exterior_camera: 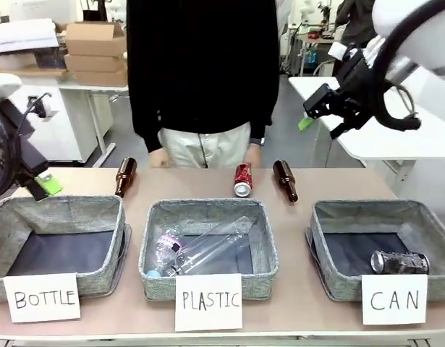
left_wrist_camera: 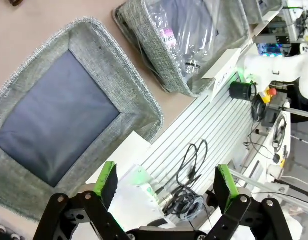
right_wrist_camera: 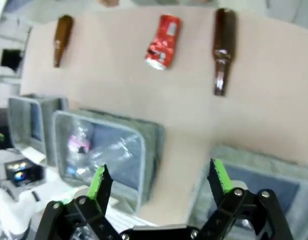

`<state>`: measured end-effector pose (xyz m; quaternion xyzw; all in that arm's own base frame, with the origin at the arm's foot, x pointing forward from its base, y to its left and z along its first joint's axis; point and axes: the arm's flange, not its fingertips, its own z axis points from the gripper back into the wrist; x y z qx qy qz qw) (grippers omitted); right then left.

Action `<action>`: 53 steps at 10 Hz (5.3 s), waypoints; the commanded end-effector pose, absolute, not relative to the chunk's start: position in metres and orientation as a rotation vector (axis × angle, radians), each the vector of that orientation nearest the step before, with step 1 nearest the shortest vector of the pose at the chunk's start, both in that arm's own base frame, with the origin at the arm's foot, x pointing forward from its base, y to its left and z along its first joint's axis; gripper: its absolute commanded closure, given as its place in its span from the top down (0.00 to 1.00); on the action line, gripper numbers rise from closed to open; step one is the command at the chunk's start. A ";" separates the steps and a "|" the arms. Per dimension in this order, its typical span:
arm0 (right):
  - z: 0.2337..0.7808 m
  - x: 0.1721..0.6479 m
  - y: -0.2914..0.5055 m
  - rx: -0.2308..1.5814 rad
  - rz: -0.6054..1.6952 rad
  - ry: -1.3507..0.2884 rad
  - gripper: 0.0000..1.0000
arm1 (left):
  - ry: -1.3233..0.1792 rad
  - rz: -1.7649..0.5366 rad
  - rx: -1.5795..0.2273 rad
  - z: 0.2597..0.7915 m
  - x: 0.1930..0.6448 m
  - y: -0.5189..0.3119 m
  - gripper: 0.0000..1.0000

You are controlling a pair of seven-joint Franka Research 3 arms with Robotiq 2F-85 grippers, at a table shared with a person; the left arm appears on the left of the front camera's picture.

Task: Sort the can waste into the basket.
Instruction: Pick up the can waste from the table and place it in the right Fabric basket.

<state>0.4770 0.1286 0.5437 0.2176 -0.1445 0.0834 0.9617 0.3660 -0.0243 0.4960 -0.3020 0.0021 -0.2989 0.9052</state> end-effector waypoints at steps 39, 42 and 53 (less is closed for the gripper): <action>0.496 0.346 0.070 0.245 0.455 0.310 0.00 | -0.005 -0.629 -0.618 0.497 0.365 -0.023 1.00; 0.482 0.339 0.065 0.265 0.353 0.293 0.00 | -0.005 -0.629 -0.618 0.497 0.365 -0.023 1.00; 0.489 0.337 0.044 0.200 0.080 -0.123 1.00 | -0.005 -0.629 -0.618 0.497 0.365 -0.023 1.00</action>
